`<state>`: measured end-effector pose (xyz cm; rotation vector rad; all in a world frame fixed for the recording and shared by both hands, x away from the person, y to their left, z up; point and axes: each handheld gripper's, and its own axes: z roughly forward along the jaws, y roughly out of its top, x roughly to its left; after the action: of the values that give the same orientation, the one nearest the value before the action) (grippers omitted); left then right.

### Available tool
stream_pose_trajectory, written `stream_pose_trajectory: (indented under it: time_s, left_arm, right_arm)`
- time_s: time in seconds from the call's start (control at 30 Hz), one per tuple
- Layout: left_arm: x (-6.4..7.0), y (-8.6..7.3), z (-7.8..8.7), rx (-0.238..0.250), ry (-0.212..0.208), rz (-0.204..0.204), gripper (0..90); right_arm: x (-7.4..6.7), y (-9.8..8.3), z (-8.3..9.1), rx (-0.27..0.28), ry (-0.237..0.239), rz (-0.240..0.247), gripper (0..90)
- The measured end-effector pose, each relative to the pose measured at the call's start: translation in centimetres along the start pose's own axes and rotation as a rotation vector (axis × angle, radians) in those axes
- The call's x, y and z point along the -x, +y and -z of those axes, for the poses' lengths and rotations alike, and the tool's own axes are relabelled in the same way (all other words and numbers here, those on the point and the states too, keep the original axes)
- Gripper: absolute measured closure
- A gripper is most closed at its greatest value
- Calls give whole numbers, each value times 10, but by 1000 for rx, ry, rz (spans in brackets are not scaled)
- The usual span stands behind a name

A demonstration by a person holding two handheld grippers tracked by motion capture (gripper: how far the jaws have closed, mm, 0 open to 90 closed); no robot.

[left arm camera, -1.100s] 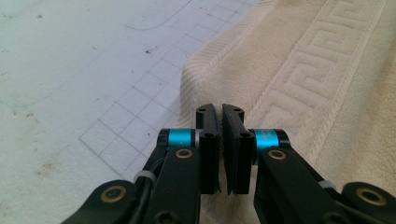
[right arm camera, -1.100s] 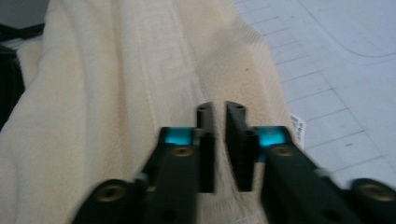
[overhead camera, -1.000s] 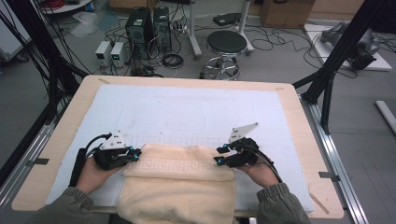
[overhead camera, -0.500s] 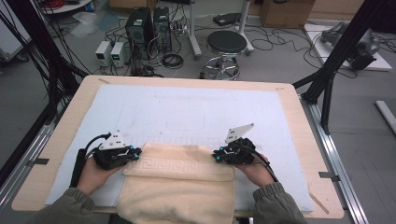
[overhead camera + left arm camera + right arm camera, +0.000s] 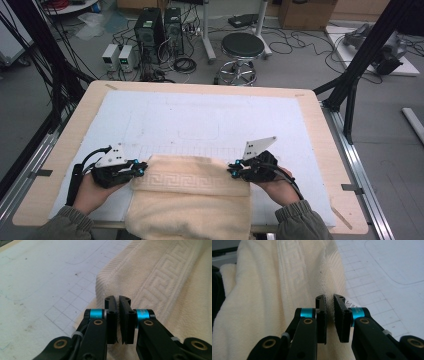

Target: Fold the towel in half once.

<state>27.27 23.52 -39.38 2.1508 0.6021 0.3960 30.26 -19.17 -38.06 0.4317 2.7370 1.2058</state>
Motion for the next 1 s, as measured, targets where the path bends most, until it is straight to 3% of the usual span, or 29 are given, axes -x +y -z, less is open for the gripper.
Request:
stream_pose_trajectory:
  time_s: [0.17, 0.3, 0.43, 0.57, 0.73, 0.9, 1.0]
  left_arm:
    - [13, -5, 12, 12, -12, -13, 843]
    - [27, -10, 25, 10, -49, -23, 840]
    - [41, -18, 35, -12, -92, -45, 816]
    - [47, -20, 43, 3, -98, -44, 737]
    - [34, -17, 40, 16, -54, -24, 644]
    - [9, -11, 21, 22, 17, 5, 587]
    - [-4, -11, 5, 6, 43, 30, 539]
  right_arm:
    - [-17, 0, 8, 6, 8, 23, 813]
    - [-33, -4, 15, 13, 21, 32, 812]
    - [-49, -10, 14, -10, 72, 38, 795]
    - [-59, -14, 18, -7, 99, 49, 751]
    - [-43, -14, 22, 32, 49, 9, 694]
    - [-13, -18, 17, 1, -58, -37, 615]
    - [2, -22, 10, -30, -82, -62, 570]
